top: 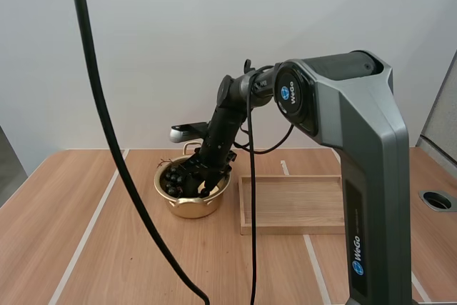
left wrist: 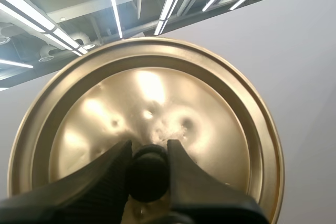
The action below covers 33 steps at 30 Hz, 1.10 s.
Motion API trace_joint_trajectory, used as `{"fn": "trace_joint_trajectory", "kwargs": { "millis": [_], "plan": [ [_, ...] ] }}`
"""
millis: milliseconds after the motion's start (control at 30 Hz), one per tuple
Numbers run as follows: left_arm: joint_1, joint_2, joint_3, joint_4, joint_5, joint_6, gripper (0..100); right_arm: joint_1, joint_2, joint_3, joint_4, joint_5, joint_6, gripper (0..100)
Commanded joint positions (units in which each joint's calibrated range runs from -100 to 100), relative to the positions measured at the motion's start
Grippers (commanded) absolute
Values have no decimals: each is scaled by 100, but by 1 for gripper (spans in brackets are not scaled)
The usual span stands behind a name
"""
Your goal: Open the pot, put the grape inside, and close it
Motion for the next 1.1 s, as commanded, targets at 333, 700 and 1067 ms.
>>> {"fn": "trace_joint_trajectory", "kwargs": {
  "millis": [333,700,1067],
  "plan": [
    [2,17,-50,12,-171,-54,0,-8,-1229,14,-33,54,-30,100],
    [2,17,-50,11,-63,-54,0,-8,-2370,-1190,-353,16,383,100],
    [2,17,-50,11,12,-54,0,-529,-2973,-1351,-1777,-303,1123,100]
  ]
}}
